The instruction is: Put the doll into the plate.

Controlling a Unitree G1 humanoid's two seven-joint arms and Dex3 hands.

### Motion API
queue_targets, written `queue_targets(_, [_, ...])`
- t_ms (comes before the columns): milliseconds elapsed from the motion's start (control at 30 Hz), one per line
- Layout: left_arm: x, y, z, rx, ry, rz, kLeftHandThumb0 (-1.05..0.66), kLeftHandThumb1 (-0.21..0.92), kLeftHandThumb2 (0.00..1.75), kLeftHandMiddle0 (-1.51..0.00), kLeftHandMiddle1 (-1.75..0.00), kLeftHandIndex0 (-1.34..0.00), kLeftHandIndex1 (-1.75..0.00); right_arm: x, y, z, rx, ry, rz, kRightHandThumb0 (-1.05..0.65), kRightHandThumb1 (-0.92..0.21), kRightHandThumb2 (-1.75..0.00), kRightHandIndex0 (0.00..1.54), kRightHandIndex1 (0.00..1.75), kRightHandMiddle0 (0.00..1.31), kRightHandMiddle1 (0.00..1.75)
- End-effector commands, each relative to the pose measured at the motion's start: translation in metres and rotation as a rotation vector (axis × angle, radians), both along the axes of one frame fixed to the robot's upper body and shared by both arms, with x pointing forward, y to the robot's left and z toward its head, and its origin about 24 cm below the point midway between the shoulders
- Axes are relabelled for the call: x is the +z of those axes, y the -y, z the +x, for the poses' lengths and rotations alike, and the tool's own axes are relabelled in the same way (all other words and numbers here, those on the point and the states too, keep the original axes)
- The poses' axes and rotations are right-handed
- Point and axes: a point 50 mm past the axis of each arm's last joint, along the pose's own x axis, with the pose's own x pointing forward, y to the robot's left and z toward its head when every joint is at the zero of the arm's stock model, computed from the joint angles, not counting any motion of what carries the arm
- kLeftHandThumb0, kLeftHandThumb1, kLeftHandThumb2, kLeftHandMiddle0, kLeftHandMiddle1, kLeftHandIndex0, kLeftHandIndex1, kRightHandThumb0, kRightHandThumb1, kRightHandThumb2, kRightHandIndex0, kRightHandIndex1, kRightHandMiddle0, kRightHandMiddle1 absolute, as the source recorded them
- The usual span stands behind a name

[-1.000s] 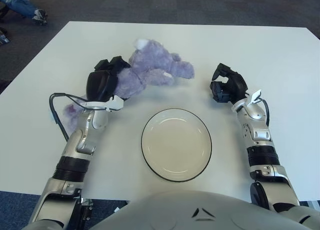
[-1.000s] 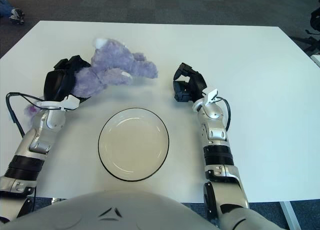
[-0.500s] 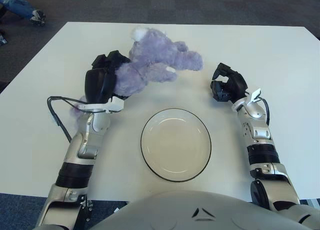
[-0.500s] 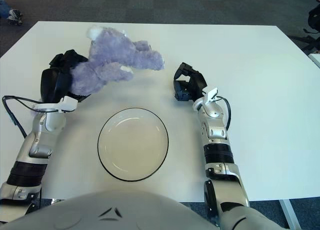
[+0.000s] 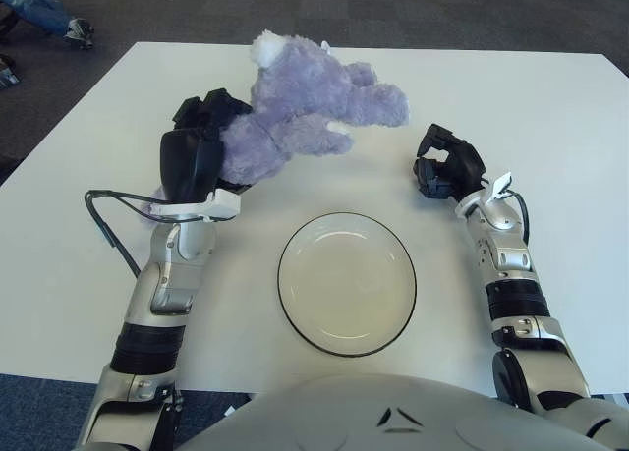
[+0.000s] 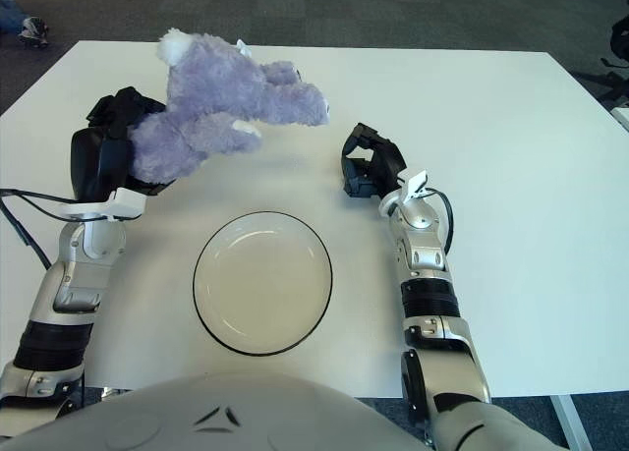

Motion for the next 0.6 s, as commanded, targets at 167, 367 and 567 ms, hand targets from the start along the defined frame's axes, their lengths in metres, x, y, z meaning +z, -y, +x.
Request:
queue_targets(167, [0.0143, 0.0011, -0.0042, -0.006, 0.097, 0.000, 0.60, 0.03, 1.66, -0.85, -1.75, -1.13, -1.75, 0.0027, 0.0031, 0.0032, -0.003, 0.007, -0.003, -0.45, -0.40, -1.21, 1.23, 1.75, 0.54, 1.75])
queue_targets(367, [0.0166, 0.0025, -0.0046, -0.012, 0.112, 0.006, 0.61, 0.02, 1.68, -0.86, -1.75, -1.13, -1.75, 0.0027, 0.0030, 0.0035, -0.008, 0.007, -0.008, -0.45, -0.40, -1.21, 1.23, 1.75, 0.54, 1.75])
queue_targets(567, [0.0182, 0.0043, -0.0048, -0.015, 0.118, 0.012, 0.62, 0.01, 1.69, -0.87, -1.75, -1.14, -1.75, 0.0028, 0.0026, 0.0036, -0.009, 0.008, -0.014, -0.45, -0.39, -1.22, 1.24, 1.75, 0.55, 1.75])
